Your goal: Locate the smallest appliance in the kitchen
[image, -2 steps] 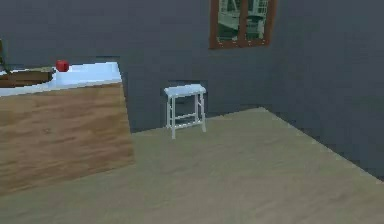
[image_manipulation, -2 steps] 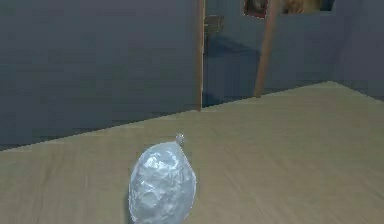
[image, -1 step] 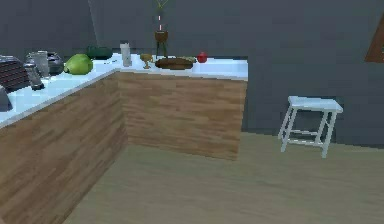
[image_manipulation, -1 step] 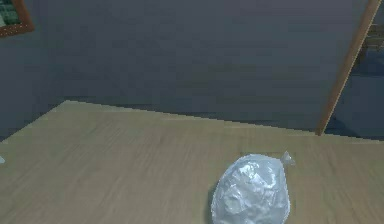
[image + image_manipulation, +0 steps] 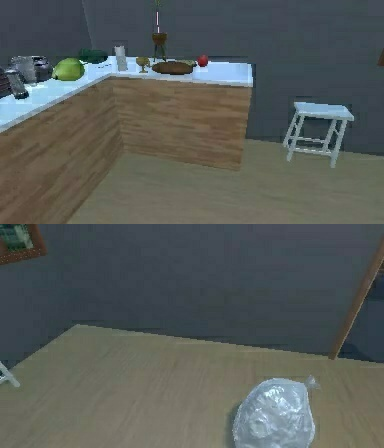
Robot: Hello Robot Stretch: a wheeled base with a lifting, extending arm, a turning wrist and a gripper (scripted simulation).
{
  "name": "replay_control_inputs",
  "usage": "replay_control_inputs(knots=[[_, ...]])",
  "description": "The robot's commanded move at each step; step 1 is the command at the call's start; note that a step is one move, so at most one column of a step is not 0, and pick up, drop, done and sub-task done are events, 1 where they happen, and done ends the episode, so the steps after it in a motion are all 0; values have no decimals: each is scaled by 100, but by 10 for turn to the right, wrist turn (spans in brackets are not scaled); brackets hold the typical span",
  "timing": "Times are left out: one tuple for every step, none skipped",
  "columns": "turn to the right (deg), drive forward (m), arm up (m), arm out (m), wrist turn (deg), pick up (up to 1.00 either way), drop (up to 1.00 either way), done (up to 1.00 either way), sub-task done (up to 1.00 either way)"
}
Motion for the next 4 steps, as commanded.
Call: replay_control_inputs(knots=[[-360, 0, 0, 0, 0, 0, 0, 0, 0], [0, 60, 0, 0, 0, 0, 0, 0, 0], [-180, 0, 0, 0, 0, 0, 0, 0, 0], [0, 0, 0, 0, 0, 0, 0, 100, 0]])
